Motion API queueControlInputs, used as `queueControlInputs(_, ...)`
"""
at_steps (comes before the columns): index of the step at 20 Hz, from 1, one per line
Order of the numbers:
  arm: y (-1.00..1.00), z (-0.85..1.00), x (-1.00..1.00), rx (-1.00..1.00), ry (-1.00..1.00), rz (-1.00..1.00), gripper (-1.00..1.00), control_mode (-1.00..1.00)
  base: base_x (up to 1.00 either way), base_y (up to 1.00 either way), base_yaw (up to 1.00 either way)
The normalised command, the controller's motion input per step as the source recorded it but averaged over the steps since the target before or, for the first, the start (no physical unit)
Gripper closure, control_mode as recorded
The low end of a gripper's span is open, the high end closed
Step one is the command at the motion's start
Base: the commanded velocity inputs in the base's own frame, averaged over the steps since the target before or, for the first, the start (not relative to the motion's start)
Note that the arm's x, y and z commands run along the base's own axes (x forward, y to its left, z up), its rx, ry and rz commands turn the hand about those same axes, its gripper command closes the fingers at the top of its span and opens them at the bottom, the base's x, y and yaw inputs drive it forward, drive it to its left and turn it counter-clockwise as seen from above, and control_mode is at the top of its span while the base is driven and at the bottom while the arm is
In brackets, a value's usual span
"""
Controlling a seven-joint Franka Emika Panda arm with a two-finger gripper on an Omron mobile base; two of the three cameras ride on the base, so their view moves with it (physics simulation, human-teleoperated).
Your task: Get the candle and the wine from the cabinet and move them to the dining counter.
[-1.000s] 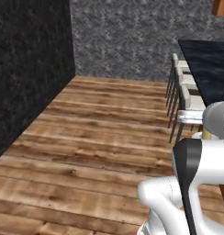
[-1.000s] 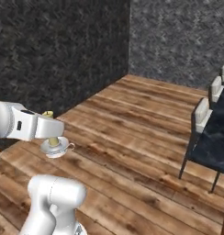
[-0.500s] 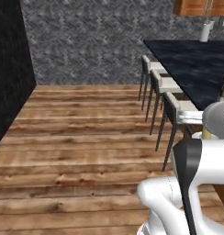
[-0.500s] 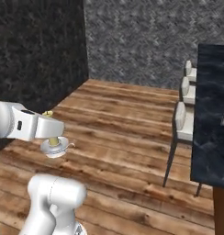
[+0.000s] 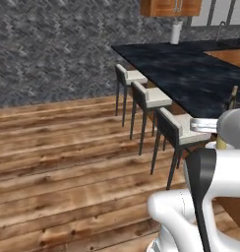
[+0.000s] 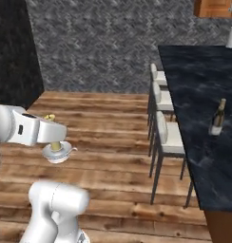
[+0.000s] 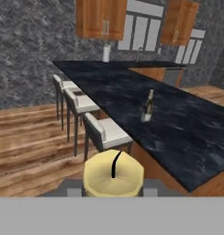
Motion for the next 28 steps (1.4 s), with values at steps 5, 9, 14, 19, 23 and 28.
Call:
queueControlInputs(5, 0.00, 0.00, 0.00, 0.00, 0.00, 0.00, 1.00, 1.00, 0.75, 0.57, -0.47)
queueControlInputs(9, 0.00, 0.00, 0.00, 0.00, 0.00, 0.00, 1.00, 1.00, 0.77, 0.57, -0.47)
queueControlInputs(14, 0.00, 0.00, 0.00, 0.00, 0.00, 0.00, 1.00, 1.00, 0.78, 0.63, -0.47)
queueControlInputs(19, 0.00, 0.00, 0.00, 0.00, 0.00, 0.00, 1.00, 1.00, 0.80, 0.63, -0.47)
queueControlInputs(23, 0.00, 0.00, 0.00, 0.00, 0.00, 0.00, 1.00, 1.00, 0.80, 0.59, -0.46)
queueControlInputs(28, 0.00, 0.00, 0.00, 0.00, 0.00, 0.00, 1.00, 1.00, 0.81, 0.51, -0.46)
